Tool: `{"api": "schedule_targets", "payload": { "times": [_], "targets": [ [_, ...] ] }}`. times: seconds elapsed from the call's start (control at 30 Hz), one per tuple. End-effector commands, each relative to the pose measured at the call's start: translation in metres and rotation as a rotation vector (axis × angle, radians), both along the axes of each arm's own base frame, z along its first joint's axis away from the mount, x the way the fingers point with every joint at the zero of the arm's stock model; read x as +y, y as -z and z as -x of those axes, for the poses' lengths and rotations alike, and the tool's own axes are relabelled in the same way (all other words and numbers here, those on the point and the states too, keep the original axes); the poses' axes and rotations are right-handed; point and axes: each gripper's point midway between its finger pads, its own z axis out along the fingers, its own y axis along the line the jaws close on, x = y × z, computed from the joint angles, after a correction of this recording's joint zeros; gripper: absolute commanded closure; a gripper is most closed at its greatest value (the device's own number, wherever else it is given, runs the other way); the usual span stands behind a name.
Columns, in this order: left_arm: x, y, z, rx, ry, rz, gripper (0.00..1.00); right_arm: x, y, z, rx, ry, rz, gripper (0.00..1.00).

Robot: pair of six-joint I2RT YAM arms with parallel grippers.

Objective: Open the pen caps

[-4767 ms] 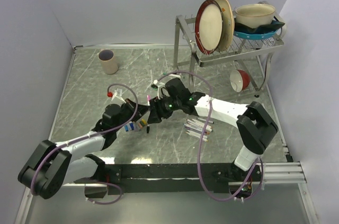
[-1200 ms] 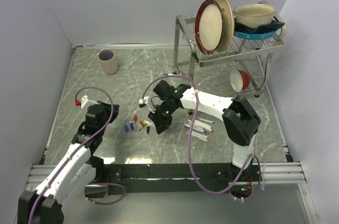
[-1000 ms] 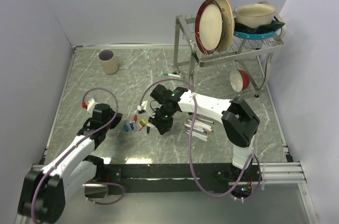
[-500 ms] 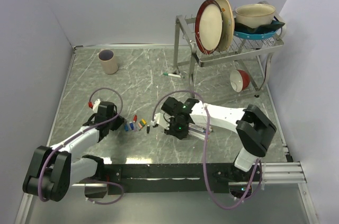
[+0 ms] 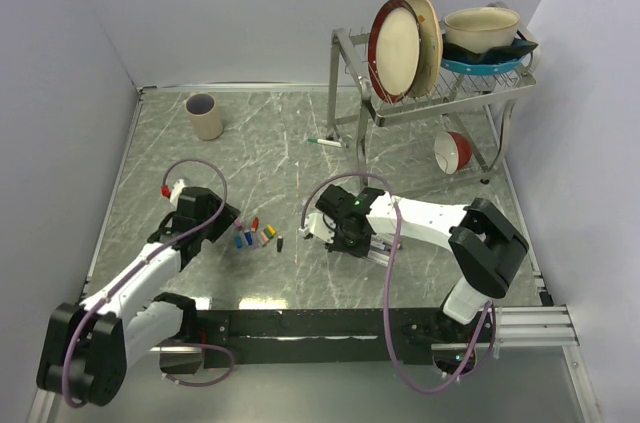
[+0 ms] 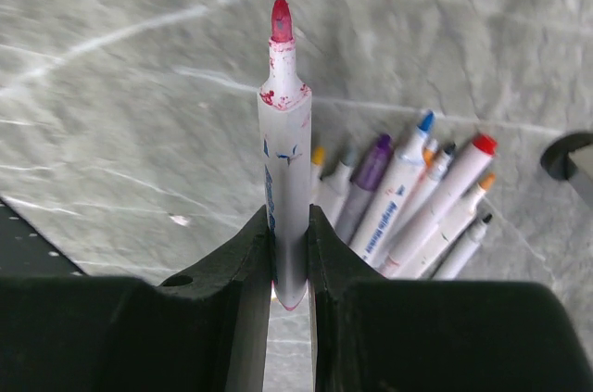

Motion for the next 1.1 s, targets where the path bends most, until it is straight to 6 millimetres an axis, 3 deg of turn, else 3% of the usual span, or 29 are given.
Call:
{"api": "schedule_targets", "payload": {
  "times": [0.0, 0.17, 0.8, 1.07],
  "targets": [
    [0.002, -0.036, -0.010, -0.088, -0.008, -0.002, 0.39, -0.004, -0.009, -0.008, -0.052, 0.013, -0.019, 0.93],
    [0.001, -0.049, -0.011, -0.119, 0.008, -0.001, 0.33, -0.004, -0.005, -0.004, -0.025, 0.035, -0.016, 0.93],
    [-0.001, -0.085, -0.009, -0.208, 0.043, 0.006, 0.27, 0.001, 0.004, 0.018, 0.041, 0.066, -0.051, 0.88],
    [-0.002, -0.090, -0.006, -0.237, 0.054, 0.011, 0.23, -0.003, 0.013, 0.016, 0.034, 0.078, -0.018, 0.79]
  ]
}}
